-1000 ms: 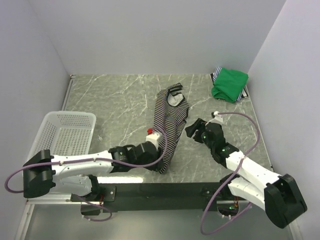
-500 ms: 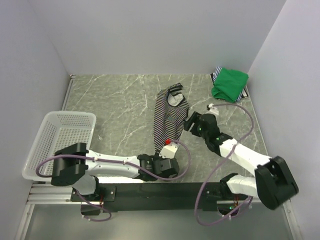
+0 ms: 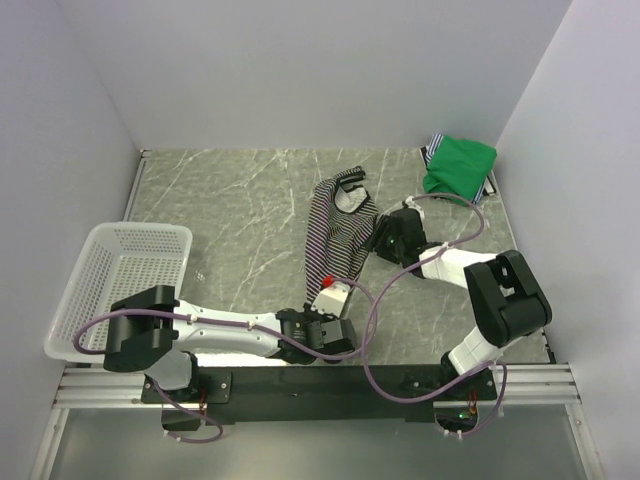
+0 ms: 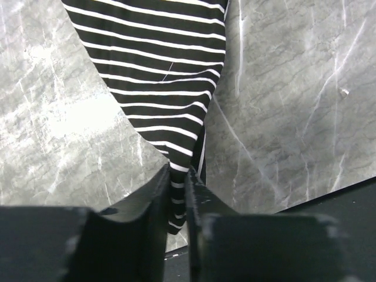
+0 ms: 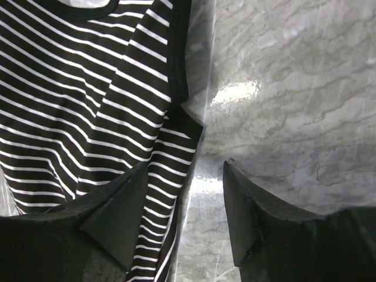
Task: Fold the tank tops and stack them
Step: Flatten the tank top out
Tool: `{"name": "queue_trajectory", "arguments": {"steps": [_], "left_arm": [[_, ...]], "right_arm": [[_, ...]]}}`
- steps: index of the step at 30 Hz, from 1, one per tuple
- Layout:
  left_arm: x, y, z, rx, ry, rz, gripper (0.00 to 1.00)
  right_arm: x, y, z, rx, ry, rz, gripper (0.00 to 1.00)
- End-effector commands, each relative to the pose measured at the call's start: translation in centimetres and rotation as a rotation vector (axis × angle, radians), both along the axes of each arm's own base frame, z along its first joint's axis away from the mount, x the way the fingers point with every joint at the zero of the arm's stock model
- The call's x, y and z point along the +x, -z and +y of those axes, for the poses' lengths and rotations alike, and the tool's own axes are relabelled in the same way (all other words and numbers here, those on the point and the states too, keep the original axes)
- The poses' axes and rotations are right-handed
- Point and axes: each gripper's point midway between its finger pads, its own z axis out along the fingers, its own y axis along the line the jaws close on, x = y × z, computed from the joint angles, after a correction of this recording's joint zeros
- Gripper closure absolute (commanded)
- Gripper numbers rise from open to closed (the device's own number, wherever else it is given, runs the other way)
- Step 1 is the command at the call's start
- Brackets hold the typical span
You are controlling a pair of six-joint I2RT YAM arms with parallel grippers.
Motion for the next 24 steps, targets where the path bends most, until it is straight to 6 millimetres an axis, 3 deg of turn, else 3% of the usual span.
{"name": "queue_trajectory", "arguments": {"steps": [1, 8, 17, 24], "left_arm": [[0.2, -0.8, 0.1, -0.033, -0.024, -0.024, 0.81], [0.2, -1.7, 0.3, -0.070, -0.039, -0.018, 0.95], [-0.1, -3.6, 1.0, -0.162, -0.051, -0.016, 0.98], [0.0, -4.9, 1.0, -0.213, -0.048, -0.025, 0.98]], "right_arm": [[0.8, -0.8, 0.4, 0.031, 0.008, -0.047, 0.41], [1.6, 0.3, 0.1, 0.000, 0.035, -0.009, 0.51], [2.9, 1.1, -0.1, -0.047, 0.066, 0.024, 0.53], [2.0, 1.6, 0.9, -0.074, 0.045, 0.031, 0.58]]}}
